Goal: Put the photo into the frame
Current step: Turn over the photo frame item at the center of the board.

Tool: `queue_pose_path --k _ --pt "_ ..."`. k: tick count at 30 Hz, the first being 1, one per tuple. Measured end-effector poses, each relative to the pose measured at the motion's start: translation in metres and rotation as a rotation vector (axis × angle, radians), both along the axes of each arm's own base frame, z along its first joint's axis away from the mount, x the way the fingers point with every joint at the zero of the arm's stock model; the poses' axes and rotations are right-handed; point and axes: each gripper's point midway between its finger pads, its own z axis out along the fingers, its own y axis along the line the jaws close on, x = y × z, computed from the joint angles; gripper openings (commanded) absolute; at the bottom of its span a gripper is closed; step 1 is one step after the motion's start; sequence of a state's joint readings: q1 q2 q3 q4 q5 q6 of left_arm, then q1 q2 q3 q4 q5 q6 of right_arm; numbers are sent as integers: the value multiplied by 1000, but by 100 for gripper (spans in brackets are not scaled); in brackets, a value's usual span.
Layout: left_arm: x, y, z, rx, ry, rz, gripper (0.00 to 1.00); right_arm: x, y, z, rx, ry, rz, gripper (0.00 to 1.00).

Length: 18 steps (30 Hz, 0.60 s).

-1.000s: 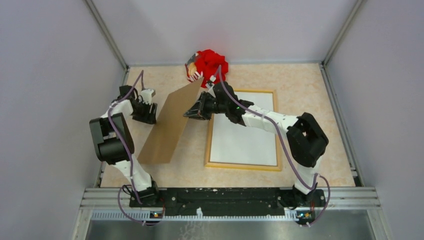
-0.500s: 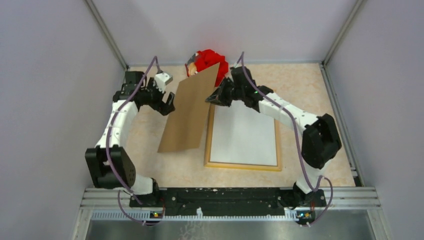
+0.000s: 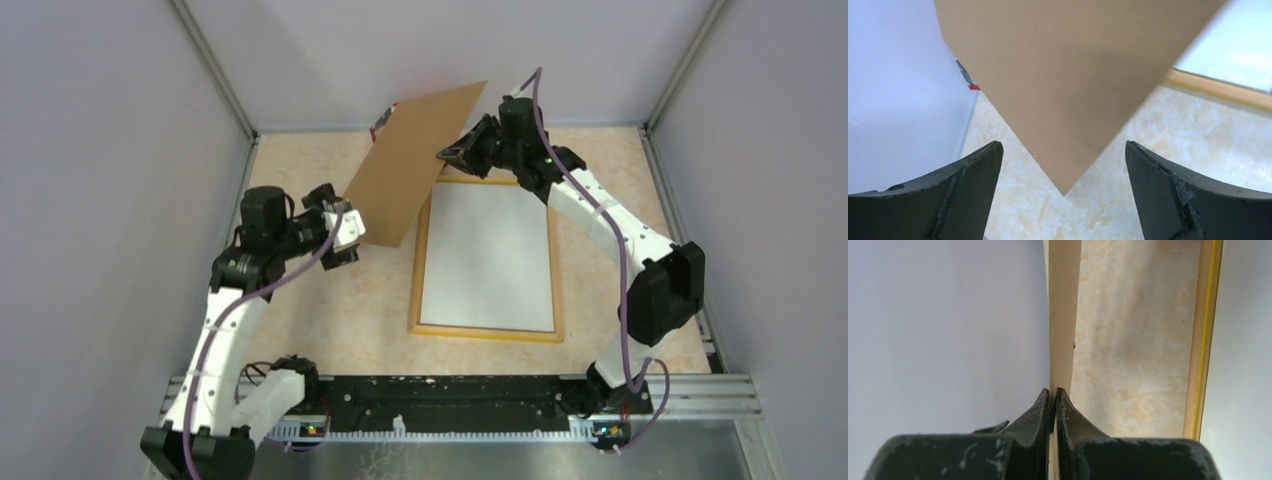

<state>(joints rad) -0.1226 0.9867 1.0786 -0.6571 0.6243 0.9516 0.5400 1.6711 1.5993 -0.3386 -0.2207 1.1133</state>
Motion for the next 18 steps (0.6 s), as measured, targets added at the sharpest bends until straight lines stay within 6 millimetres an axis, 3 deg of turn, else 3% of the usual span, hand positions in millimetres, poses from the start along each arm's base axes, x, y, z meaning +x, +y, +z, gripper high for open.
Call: queue_pose_path --k 4,8,13,18 --pt "-30 2 -1 81 -170 -76 98 0 1 2 28 27 -17 0" --pt "-44 3 -6 149 -320 -128 98 -1 0 8 59 43 -36 0" --pt "-47 -1 -9 174 -392 -177 92 -13 -7 22 130 43 -65 0" --pt "-35 -11 1 139 -425 -190 88 -26 -11 38 193 35 -73 0"
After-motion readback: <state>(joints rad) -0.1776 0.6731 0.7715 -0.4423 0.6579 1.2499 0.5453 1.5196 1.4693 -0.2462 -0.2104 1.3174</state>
